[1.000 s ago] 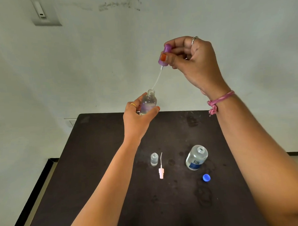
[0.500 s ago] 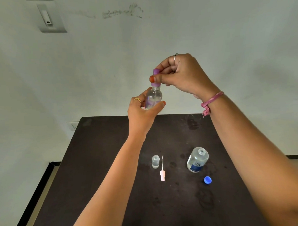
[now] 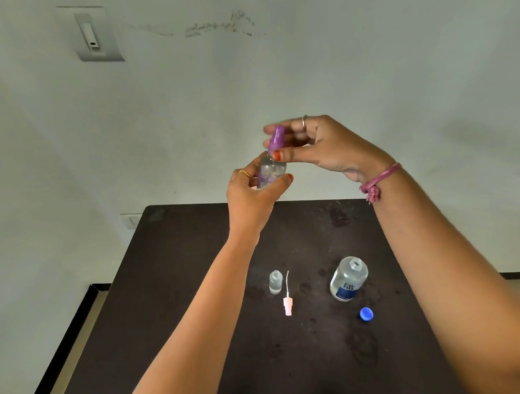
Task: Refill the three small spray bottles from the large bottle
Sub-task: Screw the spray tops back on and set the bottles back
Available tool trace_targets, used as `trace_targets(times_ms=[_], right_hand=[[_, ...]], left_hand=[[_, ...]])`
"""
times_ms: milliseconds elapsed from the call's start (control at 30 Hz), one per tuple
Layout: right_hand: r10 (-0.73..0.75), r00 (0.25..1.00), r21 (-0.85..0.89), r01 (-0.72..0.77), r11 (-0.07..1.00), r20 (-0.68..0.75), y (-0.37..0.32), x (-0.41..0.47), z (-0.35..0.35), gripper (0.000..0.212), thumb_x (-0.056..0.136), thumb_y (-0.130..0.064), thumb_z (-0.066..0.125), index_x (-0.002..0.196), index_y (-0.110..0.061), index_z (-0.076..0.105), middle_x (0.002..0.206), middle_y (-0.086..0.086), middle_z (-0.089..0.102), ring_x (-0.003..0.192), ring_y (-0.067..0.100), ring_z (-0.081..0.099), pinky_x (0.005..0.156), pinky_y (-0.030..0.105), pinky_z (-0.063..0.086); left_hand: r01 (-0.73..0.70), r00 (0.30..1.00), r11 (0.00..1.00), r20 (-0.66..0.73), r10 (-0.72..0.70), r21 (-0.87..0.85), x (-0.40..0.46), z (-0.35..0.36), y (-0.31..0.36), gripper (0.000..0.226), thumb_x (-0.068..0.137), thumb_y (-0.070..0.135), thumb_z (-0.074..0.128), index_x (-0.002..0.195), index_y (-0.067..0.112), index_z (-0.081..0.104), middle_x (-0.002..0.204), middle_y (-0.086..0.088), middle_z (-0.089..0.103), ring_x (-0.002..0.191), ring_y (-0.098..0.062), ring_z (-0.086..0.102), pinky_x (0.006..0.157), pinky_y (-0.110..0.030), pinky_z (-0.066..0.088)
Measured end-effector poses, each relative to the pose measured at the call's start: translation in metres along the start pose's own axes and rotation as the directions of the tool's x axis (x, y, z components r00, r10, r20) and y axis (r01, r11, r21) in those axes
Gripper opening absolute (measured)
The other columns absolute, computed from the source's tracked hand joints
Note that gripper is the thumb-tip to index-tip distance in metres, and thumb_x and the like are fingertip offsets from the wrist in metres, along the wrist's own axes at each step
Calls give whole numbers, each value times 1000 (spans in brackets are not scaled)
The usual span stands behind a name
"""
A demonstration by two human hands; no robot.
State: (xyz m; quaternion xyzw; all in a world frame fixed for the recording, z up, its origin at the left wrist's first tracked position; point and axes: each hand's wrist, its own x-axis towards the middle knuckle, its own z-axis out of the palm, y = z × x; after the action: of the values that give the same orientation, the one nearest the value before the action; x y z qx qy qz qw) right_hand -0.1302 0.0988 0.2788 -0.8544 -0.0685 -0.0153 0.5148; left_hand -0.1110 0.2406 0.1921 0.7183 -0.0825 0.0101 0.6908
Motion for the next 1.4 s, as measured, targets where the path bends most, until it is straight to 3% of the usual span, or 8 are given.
trace_targets(times_ms=[167,267,433,567,733,933,1167,1400], right_hand=[[25,967,18,-21,1000,-254,15,5,26,35,70,-31,84,94,-11,68,86,-2,69,78,9,66,77,24,56],[90,977,-25,-97,995,-195,18,4,28,52,67,-50,79,106,-19,65,102,-8,67,91,9,64,87,28,53],[9,995,228,15,974,-103,22,-3,27,33,84,-18,72,116,-19,66,116,-8,68,99,1,65,82,16,47],[103,947,214,-37,976,-304,26,4,48,36,70,-30,85,96,-17,64,94,-8,65,88,7,63,74,18,50],[112,986,250,-79,965,-121,34,1,46,53,76,-29,80,124,-27,59,119,-10,62,119,12,56,100,33,47],[193,952,491,-54,870,-238,36,-1,63,21,76,-18,80,94,-17,68,95,-1,72,87,10,68,76,24,54],[144,982,507,-63,860,-122,45,-1,57,48,82,-21,75,127,-25,58,127,-4,62,110,9,63,84,29,53],[165,949,467,-21,884,-270,39,12,66,42,66,-21,87,101,-17,64,107,-1,68,97,19,69,82,33,55]], left_hand=[[1,1000,1000,-9,-1,21,0,-3,-5,52,77,27,82,124,17,63,112,-3,65,86,-5,62,60,2,42],[1,1000,1000,-13,0,10,0,-3,-7,54,76,30,83,124,18,63,112,-4,66,90,-8,64,62,-1,44],[-15,1000,1000,-4,15,-18,1,-7,-7,58,75,26,84,129,23,62,115,-2,64,101,-13,64,73,-8,47],[-10,1000,1000,-11,10,-3,0,-8,-12,53,76,29,83,124,20,64,111,-3,66,96,-12,64,75,-11,51],[-17,1000,999,-8,16,-37,0,-10,-14,51,78,26,81,127,26,64,116,-2,66,102,-12,64,79,-15,51],[-7,1000,997,-2,7,-83,2,-15,-15,52,78,24,81,127,23,64,105,-3,68,92,-18,67,75,-22,58],[5,1000,997,-10,-6,-82,5,-19,-20,48,77,27,82,121,30,65,111,0,69,100,-16,68,89,-31,58],[-2,1000,999,-21,1,-50,11,-16,-24,50,76,27,83,123,26,66,113,-3,66,101,-11,65,81,-20,53]])
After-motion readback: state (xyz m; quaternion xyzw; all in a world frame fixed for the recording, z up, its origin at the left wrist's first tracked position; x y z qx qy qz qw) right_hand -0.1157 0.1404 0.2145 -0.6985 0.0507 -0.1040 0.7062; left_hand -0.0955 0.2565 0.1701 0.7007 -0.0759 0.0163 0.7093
